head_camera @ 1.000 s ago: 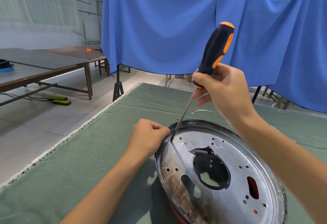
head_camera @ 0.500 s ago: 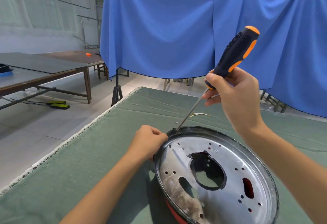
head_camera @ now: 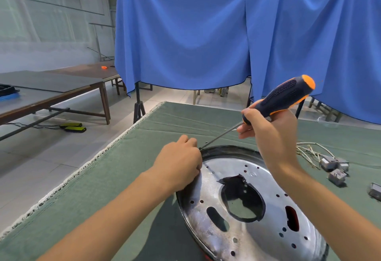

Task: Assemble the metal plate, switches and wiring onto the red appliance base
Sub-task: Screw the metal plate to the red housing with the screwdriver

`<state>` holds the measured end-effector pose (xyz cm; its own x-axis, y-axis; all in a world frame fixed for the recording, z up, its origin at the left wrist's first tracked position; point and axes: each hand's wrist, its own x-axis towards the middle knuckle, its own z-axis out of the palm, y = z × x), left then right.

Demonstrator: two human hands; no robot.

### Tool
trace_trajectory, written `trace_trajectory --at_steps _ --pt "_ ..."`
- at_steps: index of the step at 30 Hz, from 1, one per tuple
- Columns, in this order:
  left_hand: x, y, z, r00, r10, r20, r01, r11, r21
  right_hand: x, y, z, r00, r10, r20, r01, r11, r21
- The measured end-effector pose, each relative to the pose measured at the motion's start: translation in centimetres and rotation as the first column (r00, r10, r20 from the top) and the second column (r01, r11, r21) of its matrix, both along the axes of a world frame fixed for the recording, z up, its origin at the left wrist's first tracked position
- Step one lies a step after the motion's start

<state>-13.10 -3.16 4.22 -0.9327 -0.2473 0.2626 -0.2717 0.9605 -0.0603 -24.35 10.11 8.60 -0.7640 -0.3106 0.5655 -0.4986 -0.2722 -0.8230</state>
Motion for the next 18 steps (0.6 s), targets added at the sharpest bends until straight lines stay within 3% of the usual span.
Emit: trace_trajectory --at_steps 11,18 --pt "-0.8 0.5 -0.4 0.996 0.075 0.047 -0.068 0.988 -0.137 -0.3 0.9 -1.8 0.978 0.082 0.194 -0.062 0.993 -0.104" --pt "-1.8 0.4 0.5 0.989 0.087 0.116 -0.078 0.994 -0.079 -0.2 1.0 -2.2 0.965 0.108 0.240 -0.084 0.991 -0.107"
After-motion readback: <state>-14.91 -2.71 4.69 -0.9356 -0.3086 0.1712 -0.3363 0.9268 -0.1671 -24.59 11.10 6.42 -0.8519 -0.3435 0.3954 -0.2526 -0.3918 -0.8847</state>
